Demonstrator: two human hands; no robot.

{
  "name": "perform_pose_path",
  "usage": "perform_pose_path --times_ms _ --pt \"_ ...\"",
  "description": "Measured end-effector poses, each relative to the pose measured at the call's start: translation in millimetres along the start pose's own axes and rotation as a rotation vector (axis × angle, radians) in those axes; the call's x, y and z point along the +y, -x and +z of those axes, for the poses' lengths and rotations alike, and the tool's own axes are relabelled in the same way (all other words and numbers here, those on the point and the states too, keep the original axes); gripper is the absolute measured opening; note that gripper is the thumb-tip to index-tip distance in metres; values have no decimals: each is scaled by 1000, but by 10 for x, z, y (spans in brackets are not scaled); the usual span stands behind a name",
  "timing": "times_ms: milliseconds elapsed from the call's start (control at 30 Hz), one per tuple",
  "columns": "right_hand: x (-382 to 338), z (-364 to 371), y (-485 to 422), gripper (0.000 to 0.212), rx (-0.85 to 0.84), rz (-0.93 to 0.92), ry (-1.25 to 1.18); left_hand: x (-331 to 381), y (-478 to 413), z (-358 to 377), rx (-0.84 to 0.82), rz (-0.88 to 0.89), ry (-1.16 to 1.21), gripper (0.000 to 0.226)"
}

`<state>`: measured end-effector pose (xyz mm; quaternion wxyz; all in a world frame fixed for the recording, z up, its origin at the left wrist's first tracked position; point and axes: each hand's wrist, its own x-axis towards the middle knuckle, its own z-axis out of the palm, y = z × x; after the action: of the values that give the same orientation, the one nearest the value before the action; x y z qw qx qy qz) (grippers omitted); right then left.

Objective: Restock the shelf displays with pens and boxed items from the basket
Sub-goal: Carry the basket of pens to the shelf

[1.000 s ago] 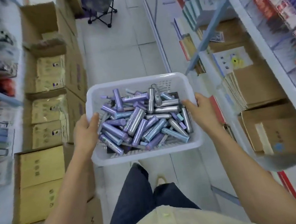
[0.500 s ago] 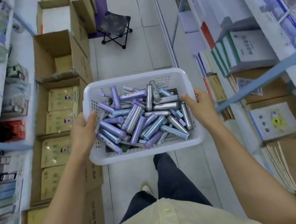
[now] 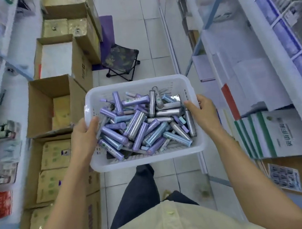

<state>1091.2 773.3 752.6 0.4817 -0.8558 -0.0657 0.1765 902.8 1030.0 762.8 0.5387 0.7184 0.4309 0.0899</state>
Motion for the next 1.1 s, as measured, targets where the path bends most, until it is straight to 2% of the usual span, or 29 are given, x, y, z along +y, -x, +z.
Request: perform_pose_path --times_ms 367,567,700,967,1100 --pt "-775 11 -2528 30 74 53 -33 1425 -2438 594 -59 22 -67 30" --pt "-1189 -105 -3995 32 62 14 -35 2050 -3599 1092 21 13 -56 23" --pt "-1462 -130 -4785 34 53 2 -30 2445 -4288 1258 20 -7 -70 32" --pt "-1776 -31 -6316 21 100 22 -50 3156 -5805 1626 -31 28 -89 32" --pt "-1945 -19 -6966 29 101 44 -83 3496 -6454 1820 -49 27 -127 38"
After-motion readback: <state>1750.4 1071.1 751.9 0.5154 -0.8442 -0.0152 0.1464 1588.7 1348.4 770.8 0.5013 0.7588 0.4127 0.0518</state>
